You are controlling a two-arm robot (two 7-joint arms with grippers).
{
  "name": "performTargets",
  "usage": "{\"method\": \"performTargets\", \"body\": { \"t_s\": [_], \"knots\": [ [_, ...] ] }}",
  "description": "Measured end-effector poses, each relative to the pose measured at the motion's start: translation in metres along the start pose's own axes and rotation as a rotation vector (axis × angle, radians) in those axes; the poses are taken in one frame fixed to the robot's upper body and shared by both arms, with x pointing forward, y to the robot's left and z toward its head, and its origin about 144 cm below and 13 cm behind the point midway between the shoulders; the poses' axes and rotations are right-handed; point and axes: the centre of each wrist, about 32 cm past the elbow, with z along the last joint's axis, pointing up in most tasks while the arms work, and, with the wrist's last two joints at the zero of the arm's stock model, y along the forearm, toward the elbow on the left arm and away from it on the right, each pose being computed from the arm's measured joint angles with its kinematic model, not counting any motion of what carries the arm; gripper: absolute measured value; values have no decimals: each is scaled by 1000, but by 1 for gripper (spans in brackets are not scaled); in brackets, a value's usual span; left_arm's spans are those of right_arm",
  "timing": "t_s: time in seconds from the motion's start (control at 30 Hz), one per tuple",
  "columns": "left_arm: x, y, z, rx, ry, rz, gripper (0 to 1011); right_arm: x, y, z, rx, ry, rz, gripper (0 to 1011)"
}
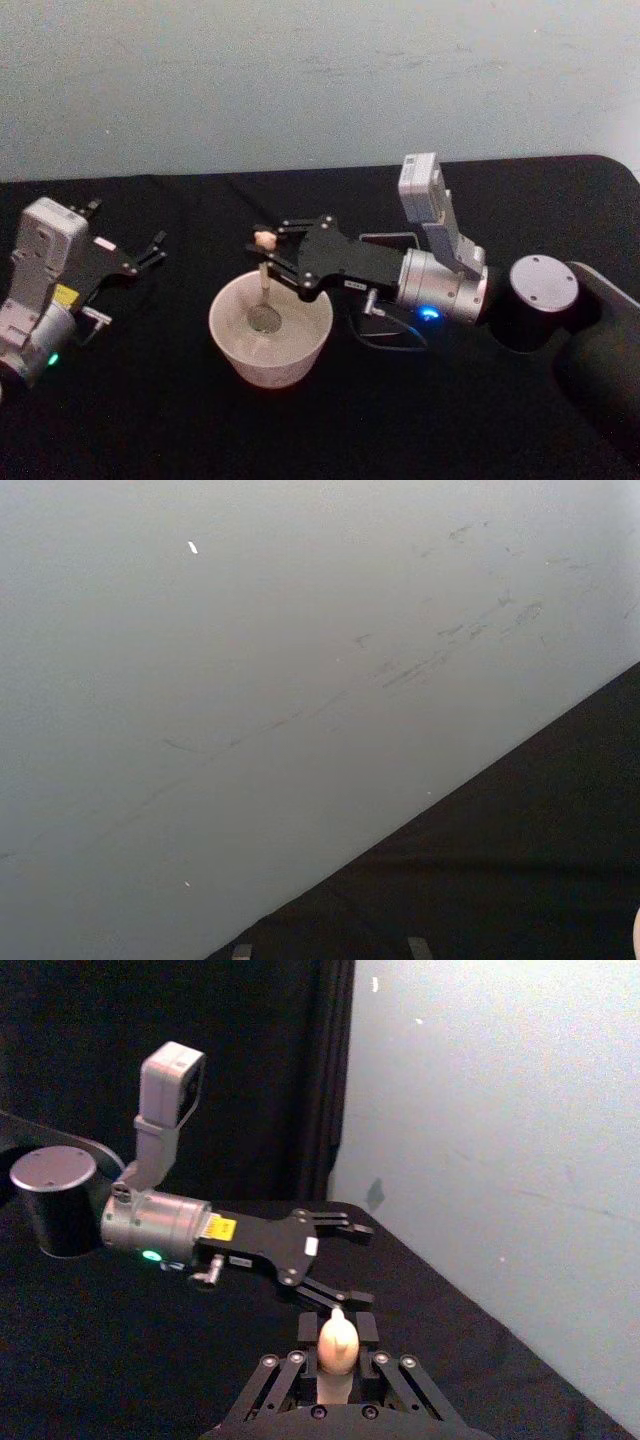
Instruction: Pick up the stirring spoon with one hand, stir inside the cup, then place it back in its original position.
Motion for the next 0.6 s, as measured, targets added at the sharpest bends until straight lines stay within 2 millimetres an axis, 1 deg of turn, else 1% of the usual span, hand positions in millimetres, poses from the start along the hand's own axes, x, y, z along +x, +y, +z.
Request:
{"method": "performTargets", "body": {
  "t_s": [0.23, 0.6],
  "knots": [
    [0, 0, 0, 0, 0, 0, 1001, 1, -10, 1, -5, -3, -24, 213],
    [0, 0, 0, 0, 0, 0, 1001, -7, -27, 0, -24, 8, -47, 214]
  ]
}}
